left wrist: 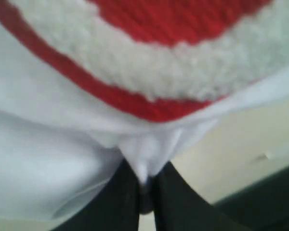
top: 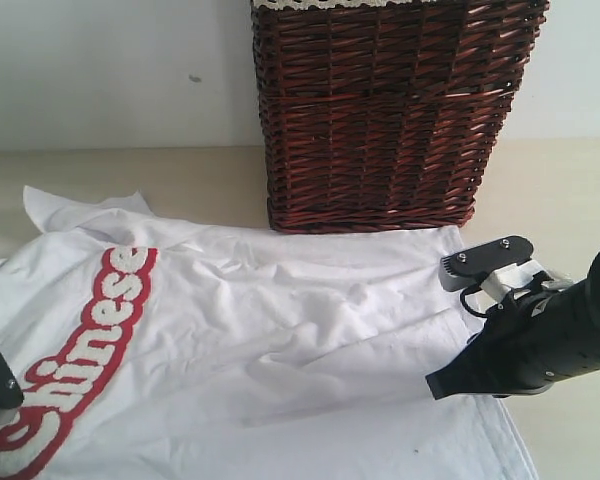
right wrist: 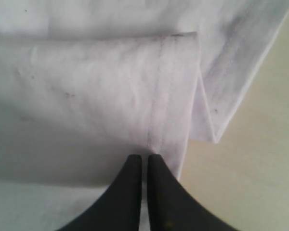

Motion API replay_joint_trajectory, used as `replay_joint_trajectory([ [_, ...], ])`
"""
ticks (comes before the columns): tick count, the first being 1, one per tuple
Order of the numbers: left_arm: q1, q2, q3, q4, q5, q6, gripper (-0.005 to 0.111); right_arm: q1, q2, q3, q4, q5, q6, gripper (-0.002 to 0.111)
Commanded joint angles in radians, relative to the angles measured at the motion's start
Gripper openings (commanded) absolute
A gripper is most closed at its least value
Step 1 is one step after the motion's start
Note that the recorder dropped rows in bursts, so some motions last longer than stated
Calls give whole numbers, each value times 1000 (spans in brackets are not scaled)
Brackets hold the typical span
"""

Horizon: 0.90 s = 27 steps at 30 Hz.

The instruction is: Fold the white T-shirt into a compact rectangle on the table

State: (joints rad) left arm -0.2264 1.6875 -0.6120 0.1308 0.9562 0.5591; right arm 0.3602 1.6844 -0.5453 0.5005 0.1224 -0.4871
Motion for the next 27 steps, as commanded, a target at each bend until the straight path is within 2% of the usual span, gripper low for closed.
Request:
replay_joint_trajectory([
  [1, -46, -28, 4, -9, 158, 77, 0, -8, -10, 3, -2, 1, -8, 7],
  [7, -104, -123, 4, 28, 242, 163, 0, -8, -10, 3, -2, 1, -8, 7],
  [13, -104, -245, 4, 60, 265, 232, 0, -8, -10, 3, -2, 1, -8, 7],
  [21, -104, -407, 4, -72, 265, 412, 0, -8, -10, 3, -2, 1, -8, 7],
  [27, -104, -517, 4, -72, 265, 462, 0, -8, -10, 3, -2, 1, -8, 7],
])
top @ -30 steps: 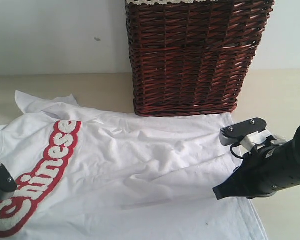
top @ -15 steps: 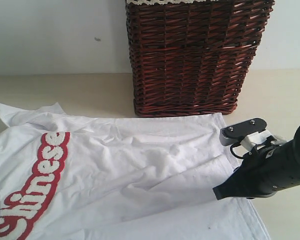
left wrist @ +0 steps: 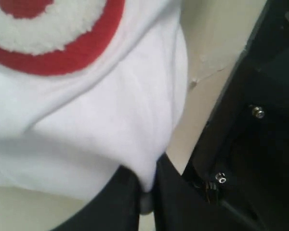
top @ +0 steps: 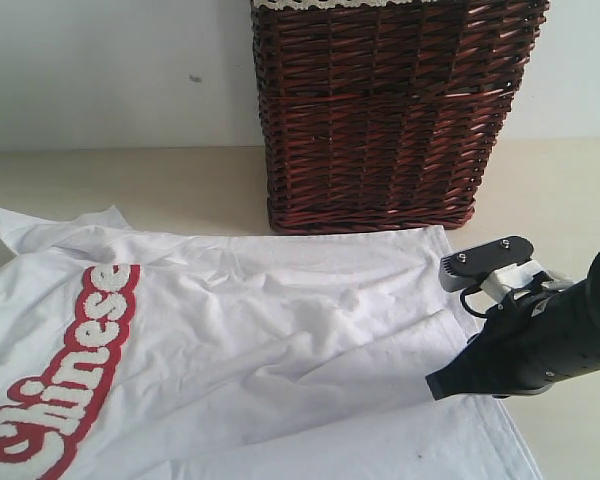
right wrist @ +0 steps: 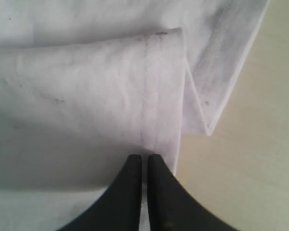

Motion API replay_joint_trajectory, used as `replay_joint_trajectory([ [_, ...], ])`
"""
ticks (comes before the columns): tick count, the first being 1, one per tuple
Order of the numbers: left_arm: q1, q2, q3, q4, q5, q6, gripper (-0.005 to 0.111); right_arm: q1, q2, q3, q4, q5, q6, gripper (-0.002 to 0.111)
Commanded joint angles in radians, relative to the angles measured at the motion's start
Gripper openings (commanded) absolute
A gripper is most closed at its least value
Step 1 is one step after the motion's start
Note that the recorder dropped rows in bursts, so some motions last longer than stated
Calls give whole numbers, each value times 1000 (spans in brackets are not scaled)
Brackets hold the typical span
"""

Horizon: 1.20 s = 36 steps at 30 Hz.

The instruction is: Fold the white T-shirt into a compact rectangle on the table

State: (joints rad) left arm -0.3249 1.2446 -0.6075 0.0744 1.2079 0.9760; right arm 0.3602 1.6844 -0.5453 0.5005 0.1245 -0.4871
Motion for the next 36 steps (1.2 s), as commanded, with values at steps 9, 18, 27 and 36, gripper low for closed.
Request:
replay_joint_trajectory([
  [9, -6, -153, 5, -14, 13, 67, 0, -8, -10, 3, -2, -1, -8, 7],
  [18, -65, -163, -71, -36, 13, 120, 0, -8, -10, 3, -2, -12, -8, 7],
  [27, -43, -165, -167, -353, 13, 285, 0, -8, -10, 3, -2, -12, -8, 7],
  [36, 26, -83, -122, -91, -136, 87, 1, -8, -10, 3, 0, -12, -8, 7],
])
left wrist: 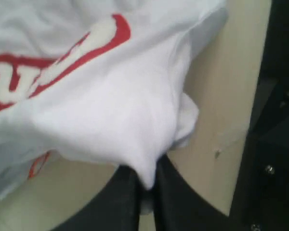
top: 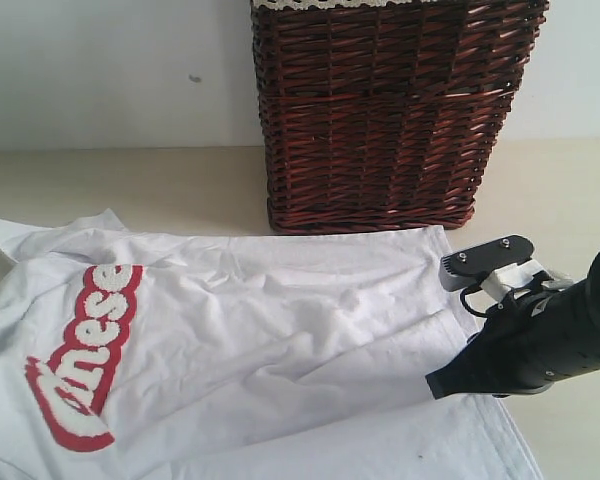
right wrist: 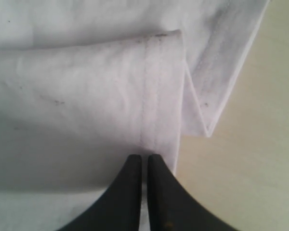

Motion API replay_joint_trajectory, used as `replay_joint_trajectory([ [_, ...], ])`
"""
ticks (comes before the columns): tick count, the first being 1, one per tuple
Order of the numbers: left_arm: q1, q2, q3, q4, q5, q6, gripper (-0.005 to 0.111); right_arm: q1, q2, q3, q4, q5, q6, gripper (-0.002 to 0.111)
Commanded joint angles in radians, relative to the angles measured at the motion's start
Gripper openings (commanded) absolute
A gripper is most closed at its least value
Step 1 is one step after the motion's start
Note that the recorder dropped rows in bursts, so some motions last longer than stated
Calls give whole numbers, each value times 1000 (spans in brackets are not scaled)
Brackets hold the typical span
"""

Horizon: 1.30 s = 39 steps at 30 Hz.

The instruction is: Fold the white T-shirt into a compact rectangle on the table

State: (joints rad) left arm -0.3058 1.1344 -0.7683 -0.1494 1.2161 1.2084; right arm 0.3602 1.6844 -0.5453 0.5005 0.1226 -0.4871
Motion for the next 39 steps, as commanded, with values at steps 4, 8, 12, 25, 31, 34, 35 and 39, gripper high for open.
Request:
replay_joint_trajectory([
  [4, 7, 51, 116, 161, -527, -213, 26, -8, -10, 3, 0, -10, -8, 7],
  [8, 7, 142, 222, 429, -1001, -538, 49, -8, -10, 3, -3, -10, -8, 7],
  [12, 7, 262, 224, 550, -1073, -582, 49, -8, -10, 3, -3, -8, -5, 7],
  [25, -9, 68, 23, 307, -907, -1245, 49, -8, -10, 3, 0, -2, -5, 7],
  [31, -105, 220, -46, 122, -323, -1177, 49, -8, -10, 3, -4, 2, -5, 7],
  [34, -105, 303, 42, 50, -369, -1121, 49, -8, -10, 3, -4, 2, -5, 7],
  [35, -105, 307, 46, 31, -375, -1121, 49, -8, -10, 3, -4, 4, -5, 7],
  [39, -106, 287, 46, -73, -323, -1055, 49, -8, -10, 3, -4, 5, -5, 7],
])
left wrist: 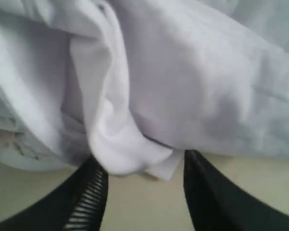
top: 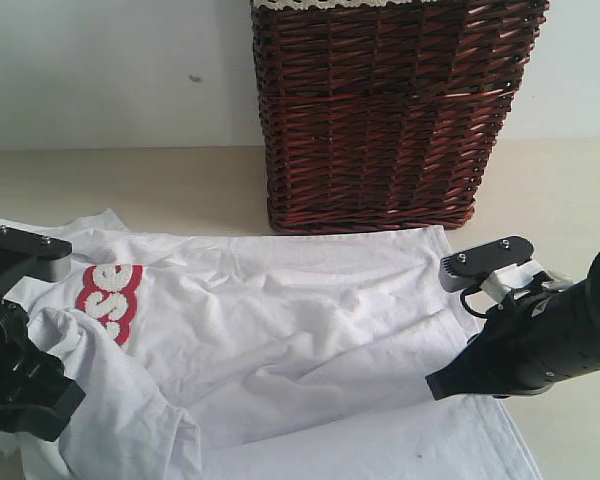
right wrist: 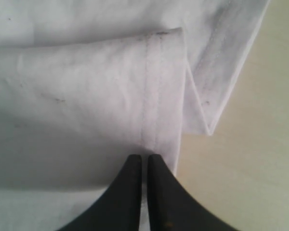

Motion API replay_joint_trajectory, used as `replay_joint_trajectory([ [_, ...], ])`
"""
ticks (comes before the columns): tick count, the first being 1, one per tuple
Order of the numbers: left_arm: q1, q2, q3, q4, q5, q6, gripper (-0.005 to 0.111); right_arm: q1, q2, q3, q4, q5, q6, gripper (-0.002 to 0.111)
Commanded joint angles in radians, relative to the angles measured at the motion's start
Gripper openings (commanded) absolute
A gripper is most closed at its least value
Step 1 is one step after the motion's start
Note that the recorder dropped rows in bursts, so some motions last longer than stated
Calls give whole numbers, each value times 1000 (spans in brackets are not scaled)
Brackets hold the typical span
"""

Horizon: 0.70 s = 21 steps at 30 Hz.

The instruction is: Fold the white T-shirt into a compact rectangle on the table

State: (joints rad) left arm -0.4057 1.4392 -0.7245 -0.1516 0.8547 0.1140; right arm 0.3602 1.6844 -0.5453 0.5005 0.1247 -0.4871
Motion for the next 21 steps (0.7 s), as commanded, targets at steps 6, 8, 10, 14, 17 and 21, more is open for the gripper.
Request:
replay_joint_trajectory([
  [6, -96, -106, 61, -40, 36, 23, 49, -8, -10, 3, -1, 2, -5, 7],
  [8, -96, -90, 104, 100, -14, -129, 49, -8, -10, 3, 1, 8, -5, 7],
  [10, -96, -67, 108, 142, -26, -170, 49, -8, -10, 3, 1, 12, -5, 7],
  [14, -96, -34, 108, 74, -118, -124, 49, -8, -10, 3, -1, 16, -5, 7],
  [17, -96, 47, 108, 2, -160, -19, 49, -8, -10, 3, -1, 11, -5, 7],
  [21, -96, 148, 106, 4, -213, -23, 49, -8, -10, 3, -1, 11, -5, 7],
])
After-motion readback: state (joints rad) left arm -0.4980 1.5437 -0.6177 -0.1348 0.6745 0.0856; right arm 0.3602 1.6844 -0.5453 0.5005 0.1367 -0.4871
